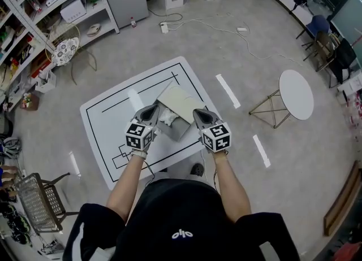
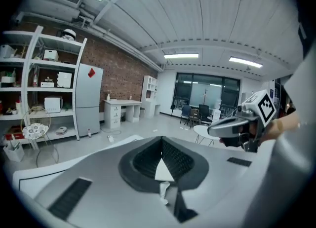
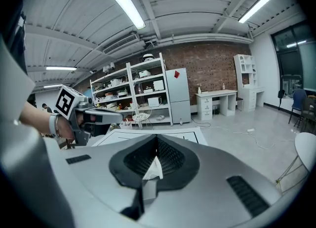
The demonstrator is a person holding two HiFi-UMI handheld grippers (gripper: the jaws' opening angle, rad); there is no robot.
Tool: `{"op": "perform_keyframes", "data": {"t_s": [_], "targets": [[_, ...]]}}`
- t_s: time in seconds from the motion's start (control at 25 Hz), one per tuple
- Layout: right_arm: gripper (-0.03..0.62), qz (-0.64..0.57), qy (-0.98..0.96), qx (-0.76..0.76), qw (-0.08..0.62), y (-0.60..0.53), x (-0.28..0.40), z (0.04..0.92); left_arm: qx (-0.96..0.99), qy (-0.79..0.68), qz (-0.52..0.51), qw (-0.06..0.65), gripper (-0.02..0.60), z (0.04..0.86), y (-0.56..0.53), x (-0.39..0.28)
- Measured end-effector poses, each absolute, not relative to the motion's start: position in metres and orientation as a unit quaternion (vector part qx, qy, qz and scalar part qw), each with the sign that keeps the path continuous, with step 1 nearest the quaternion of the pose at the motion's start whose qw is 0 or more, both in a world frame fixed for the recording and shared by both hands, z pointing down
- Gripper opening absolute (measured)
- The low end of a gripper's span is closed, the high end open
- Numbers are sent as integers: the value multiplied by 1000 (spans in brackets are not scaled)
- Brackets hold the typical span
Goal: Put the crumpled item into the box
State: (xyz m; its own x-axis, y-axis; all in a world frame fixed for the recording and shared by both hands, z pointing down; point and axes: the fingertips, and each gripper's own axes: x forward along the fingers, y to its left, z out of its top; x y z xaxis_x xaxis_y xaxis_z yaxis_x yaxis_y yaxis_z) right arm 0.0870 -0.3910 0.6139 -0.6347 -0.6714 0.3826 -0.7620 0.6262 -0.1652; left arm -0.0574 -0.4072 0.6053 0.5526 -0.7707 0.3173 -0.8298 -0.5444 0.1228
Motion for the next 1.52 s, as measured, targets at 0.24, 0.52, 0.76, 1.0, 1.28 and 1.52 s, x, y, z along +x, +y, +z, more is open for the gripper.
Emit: {"op": "perform_keyframes", "data": {"t_s": [0.24, 0.52, 0.76, 1.0, 1.28, 1.52], "targets": [[9, 121, -898, 406, 117, -388, 93, 570, 879, -468, 55, 73, 8, 532, -391, -62], [9, 79, -909, 398, 93, -386, 84, 520, 873, -485, 37, 26, 8, 487, -376, -85], [9, 62, -918, 383, 86, -384, 74, 505, 864, -502, 37, 16, 8, 480, -369, -100], [9, 55, -923, 369, 92, -382, 63, 507, 859, -511, 38, 13, 8, 479, -365, -109], [8, 55, -926, 361, 96, -385, 59, 510, 855, -517, 36, 18, 8, 483, -366, -112], [8, 56, -926, 361, 97, -387, 57, 514, 855, -517, 35, 18, 8, 485, -369, -113]]}}
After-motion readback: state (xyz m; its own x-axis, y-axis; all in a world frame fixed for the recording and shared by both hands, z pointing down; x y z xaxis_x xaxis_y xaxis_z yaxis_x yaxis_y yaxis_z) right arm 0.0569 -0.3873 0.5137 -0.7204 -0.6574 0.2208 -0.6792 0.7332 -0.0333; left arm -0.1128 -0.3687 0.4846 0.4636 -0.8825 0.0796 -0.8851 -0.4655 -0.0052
